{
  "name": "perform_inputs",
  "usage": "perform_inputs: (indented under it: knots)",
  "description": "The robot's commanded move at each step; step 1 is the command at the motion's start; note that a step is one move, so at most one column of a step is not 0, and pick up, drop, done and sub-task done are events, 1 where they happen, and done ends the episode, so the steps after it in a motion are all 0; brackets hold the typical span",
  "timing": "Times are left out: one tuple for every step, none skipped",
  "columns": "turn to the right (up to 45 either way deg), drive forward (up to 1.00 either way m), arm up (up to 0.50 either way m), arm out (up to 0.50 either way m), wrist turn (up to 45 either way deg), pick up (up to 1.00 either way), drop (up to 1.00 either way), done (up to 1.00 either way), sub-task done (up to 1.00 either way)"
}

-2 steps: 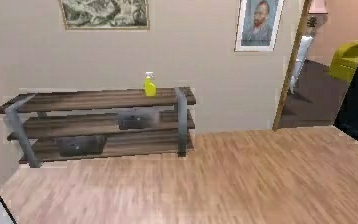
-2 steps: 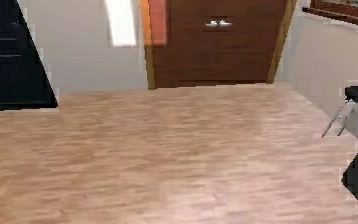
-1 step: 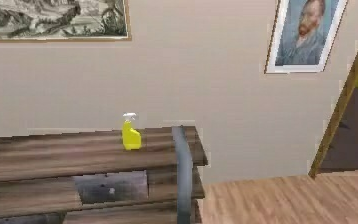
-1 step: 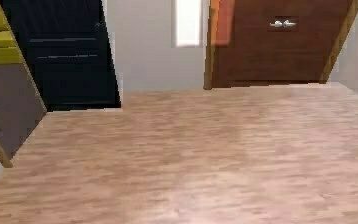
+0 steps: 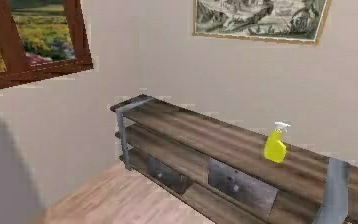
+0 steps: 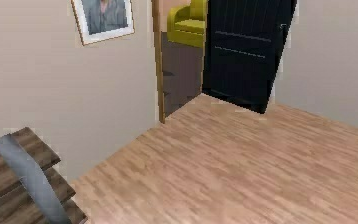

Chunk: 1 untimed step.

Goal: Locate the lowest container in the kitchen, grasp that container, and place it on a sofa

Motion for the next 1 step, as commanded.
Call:
perform_inputs:
  knots:
    - [-24.0,0.0,0.0,0.0,0.0,0.0,0.0,0.0,0.0]
